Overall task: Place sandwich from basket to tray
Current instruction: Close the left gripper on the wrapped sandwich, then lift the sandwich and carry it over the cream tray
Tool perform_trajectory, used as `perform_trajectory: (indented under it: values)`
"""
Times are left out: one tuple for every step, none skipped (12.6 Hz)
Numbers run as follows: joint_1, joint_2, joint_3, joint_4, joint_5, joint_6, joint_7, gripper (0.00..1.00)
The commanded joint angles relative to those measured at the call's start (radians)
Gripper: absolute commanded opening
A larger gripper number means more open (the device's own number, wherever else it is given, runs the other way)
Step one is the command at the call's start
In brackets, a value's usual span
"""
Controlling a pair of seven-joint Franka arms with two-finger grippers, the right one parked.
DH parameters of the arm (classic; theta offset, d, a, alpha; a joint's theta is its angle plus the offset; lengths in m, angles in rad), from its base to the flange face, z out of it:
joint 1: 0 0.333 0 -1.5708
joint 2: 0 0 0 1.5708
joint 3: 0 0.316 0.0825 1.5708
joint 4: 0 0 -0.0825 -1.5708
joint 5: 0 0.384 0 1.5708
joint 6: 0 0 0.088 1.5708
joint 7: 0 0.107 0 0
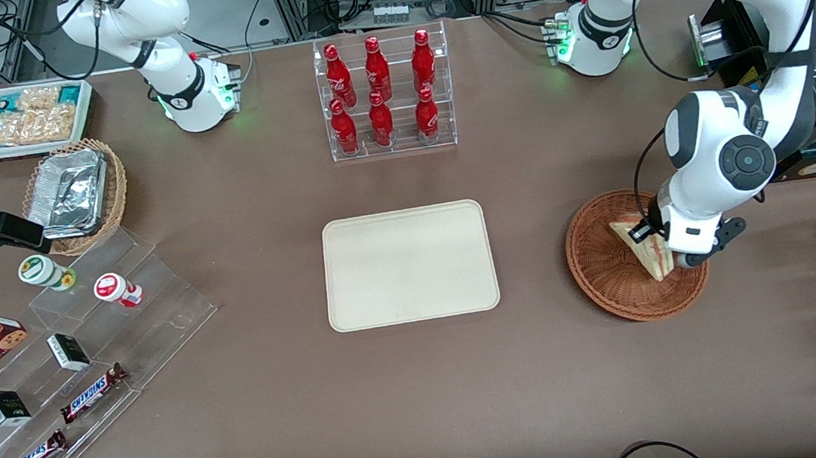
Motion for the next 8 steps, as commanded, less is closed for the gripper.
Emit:
perform_trajectory:
  values:
    - [-0.073, 0.006, 0.0, 0.086, 0.012, -0.084, 0.103, 0.0]
    - [-0.105, 0.01, -0.016, 0.096, 0.011, -0.078, 0.122, 0.0]
    - [-0.137, 0.021, -0.023, 0.118, 0.011, -0.078, 0.127, 0.0]
    - [-0.175, 0.045, -0.025, 0.147, 0.011, -0.081, 0.13, 0.0]
    - [-0.223, 0.079, -0.025, 0.182, 0.011, -0.081, 0.134, 0.0]
    - [-0.278, 0.122, -0.025, 0.226, 0.009, -0.083, 0.116, 0.0]
    - [-0.327, 0.16, -0.023, 0.269, 0.0, -0.083, 0.092, 0.0]
    - [-0.375, 0.205, -0.023, 0.32, 0.002, -0.083, 0.026, 0.0]
